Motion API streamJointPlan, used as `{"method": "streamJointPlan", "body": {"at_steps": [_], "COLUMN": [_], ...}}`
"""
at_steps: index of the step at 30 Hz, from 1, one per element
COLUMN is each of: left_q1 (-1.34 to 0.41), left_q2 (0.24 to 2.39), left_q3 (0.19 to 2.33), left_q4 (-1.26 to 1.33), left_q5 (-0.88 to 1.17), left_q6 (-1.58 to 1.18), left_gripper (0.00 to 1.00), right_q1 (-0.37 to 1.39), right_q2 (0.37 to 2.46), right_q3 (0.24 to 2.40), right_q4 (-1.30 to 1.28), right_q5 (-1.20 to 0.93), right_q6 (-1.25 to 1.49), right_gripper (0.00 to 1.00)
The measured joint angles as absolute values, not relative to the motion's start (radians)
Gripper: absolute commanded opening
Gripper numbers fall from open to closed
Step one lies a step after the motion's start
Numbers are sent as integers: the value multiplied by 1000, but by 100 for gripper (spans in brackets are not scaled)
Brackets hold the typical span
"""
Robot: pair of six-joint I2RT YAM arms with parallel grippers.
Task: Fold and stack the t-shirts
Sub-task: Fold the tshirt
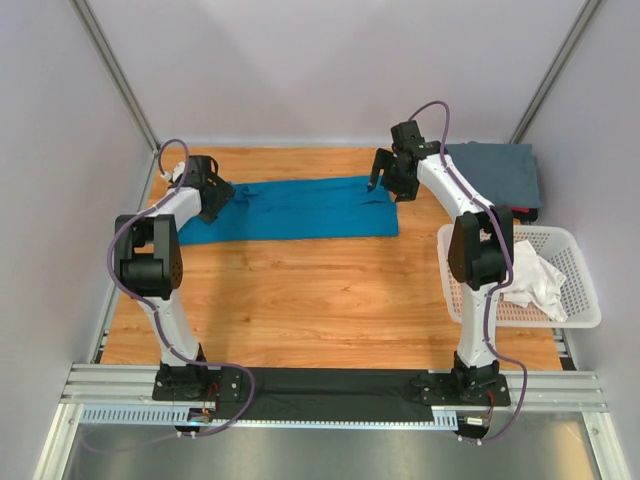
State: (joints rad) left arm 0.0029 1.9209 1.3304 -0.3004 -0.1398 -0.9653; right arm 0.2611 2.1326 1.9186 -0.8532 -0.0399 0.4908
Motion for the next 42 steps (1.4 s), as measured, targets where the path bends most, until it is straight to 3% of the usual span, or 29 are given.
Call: {"method": "streamJointPlan", "body": {"at_steps": [20, 29, 37, 42], "left_q1": [-26, -65, -95, -102], "left_q2": [2022, 2123, 2288, 2297], "left_q3": [1394, 1494, 1686, 1696], "left_q4": [-115, -12, 41, 12], "left_q5": [-29, 42, 129, 138], "left_q6": [-1016, -1002, -985, -942], "left_gripper": [78, 77, 77, 77], "right_q1": [262, 356, 427, 428], "right_q2": [2157, 2155, 2213, 2247], "right_q3": [1920, 1903, 1953, 1954], "right_q4": [-845, -595, -472, -440], "right_q5": [-91, -232, -346, -368], "right_q6": [486, 395, 395, 398], "right_gripper": [79, 79, 79, 79]}}
